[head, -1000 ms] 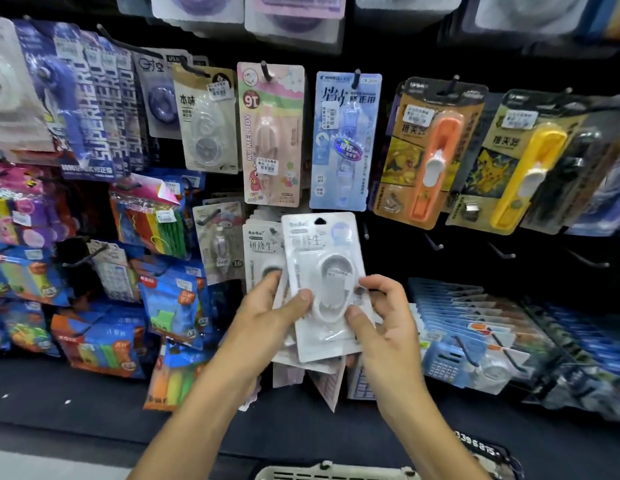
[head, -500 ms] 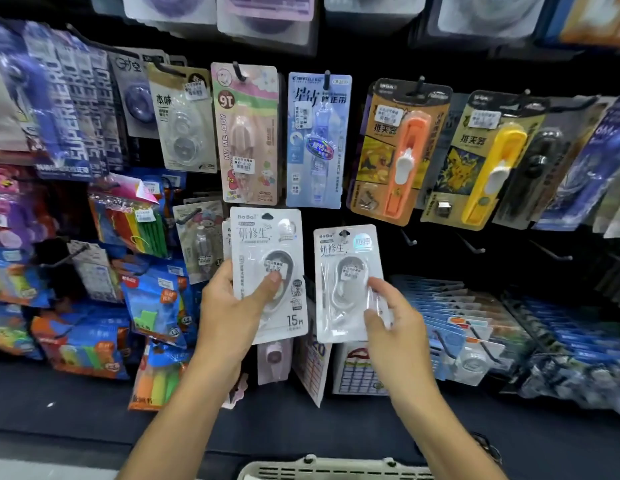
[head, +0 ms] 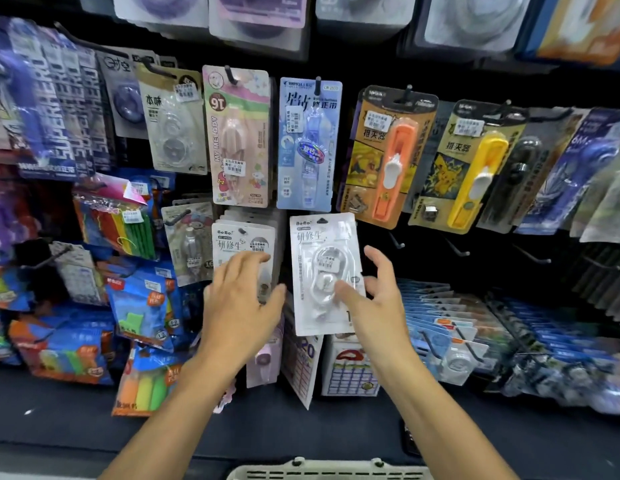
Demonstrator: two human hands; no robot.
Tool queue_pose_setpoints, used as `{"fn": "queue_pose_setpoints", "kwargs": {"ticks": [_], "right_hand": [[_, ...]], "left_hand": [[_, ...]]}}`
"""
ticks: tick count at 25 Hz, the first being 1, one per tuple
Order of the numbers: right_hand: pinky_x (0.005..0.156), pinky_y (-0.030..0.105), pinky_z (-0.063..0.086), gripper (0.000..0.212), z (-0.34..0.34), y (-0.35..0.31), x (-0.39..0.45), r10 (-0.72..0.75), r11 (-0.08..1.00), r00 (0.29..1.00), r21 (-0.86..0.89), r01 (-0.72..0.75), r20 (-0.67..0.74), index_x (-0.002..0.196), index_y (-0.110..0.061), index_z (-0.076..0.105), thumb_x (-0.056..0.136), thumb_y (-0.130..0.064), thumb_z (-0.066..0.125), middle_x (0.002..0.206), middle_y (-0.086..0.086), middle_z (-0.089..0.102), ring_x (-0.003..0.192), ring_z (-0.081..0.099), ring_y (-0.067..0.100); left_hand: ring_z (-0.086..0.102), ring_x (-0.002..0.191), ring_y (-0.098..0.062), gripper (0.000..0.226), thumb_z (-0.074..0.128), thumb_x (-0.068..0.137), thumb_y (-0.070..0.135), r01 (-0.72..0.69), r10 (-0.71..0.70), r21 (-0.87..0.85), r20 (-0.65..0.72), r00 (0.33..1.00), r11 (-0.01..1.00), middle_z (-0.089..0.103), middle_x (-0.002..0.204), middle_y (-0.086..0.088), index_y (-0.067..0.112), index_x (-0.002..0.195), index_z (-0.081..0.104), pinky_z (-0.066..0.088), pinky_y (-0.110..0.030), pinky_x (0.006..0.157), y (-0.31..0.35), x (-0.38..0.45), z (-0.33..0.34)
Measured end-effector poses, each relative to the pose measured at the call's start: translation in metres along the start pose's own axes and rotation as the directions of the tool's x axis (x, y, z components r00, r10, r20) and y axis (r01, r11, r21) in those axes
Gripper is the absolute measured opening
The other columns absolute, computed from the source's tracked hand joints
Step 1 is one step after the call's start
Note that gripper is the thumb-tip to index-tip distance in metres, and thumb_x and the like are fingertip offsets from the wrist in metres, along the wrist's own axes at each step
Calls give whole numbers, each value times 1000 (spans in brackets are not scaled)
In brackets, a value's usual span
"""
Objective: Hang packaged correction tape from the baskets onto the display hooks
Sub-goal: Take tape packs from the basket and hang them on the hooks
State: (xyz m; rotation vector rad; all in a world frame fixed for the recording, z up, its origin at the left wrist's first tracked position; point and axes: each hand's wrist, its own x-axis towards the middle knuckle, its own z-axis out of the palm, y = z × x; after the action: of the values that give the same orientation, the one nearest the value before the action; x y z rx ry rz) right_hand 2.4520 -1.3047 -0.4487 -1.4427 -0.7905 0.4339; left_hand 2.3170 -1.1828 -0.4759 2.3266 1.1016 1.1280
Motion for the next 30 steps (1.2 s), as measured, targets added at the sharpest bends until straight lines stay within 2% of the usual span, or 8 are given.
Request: {"fn": "queue_pose_setpoints", "kwargs": {"ticks": [4,7,11,15,20,23,28,30], "right_hand": [[77,42,53,40,-17,11,-17,-26,987,998,-162,17,-55,119,-59,51,86,-38,57,122,-17,62,95,64,15],[75,47,56,37,-11,19,-14,5,976,999,-219,-12,-33,122,-54,52,94,-30,58,124,-19,58,87,61,20],[97,42,46,48,6,11,22,-12,833,1000,-554,-5,-28,146,-30,42,100,-37,53,146,-5,45,121,55,21],[83,42,53,37,24,-5,61,12,870,998,-492,-42,-64,117,-20,56,97,-50,50,102,1,67,96,67,27],[68,34,41,41,45,-14,91,-131,722,985,-691,17,-113,90,-8,61,101,-45,46,96,13,67,89,63,36],[68,34,38,24,51,-18,99,-156,609,985,-792,40,-70,86,-8,52,100,-27,47,97,16,64,92,63,39],[65,33,37,29,54,-18,101,-121,700,988,-714,19,-92,74,-10,45,102,-21,43,87,10,55,90,62,37],[67,33,37,25,59,-17,101,-116,701,987,-713,3,-109,82,-9,49,103,-22,42,94,14,60,95,63,38]], "left_hand": [[10,154,-20,65,59,97,38,43,-59,113,138,989,993,12,169,6,29,155,32,21,-51,122,-17,5,-2],[4,156,-19,72,59,96,37,43,-69,126,213,975,991,0,171,10,31,159,24,19,-51,124,-19,5,-1],[2,157,-18,77,62,95,37,46,-69,103,238,969,994,-2,170,11,33,160,20,18,-50,125,-20,2,-4],[-1,157,-16,78,62,95,36,52,-75,95,261,963,994,-4,170,11,34,160,19,15,-49,125,-19,2,-6],[-1,157,-17,77,61,95,37,32,-59,101,277,959,994,-5,170,11,34,160,20,17,-48,125,-19,1,-7],[0,156,-15,76,62,95,36,26,-53,96,285,957,995,-5,170,12,34,159,21,18,-48,124,-22,2,-9],[0,156,-15,76,61,95,37,24,-50,91,296,954,996,-5,170,14,34,160,20,17,-47,124,-23,3,-10],[0,156,-14,76,61,95,36,22,-46,83,297,954,996,-6,170,14,34,159,20,17,-47,124,-24,2,-10]]}}
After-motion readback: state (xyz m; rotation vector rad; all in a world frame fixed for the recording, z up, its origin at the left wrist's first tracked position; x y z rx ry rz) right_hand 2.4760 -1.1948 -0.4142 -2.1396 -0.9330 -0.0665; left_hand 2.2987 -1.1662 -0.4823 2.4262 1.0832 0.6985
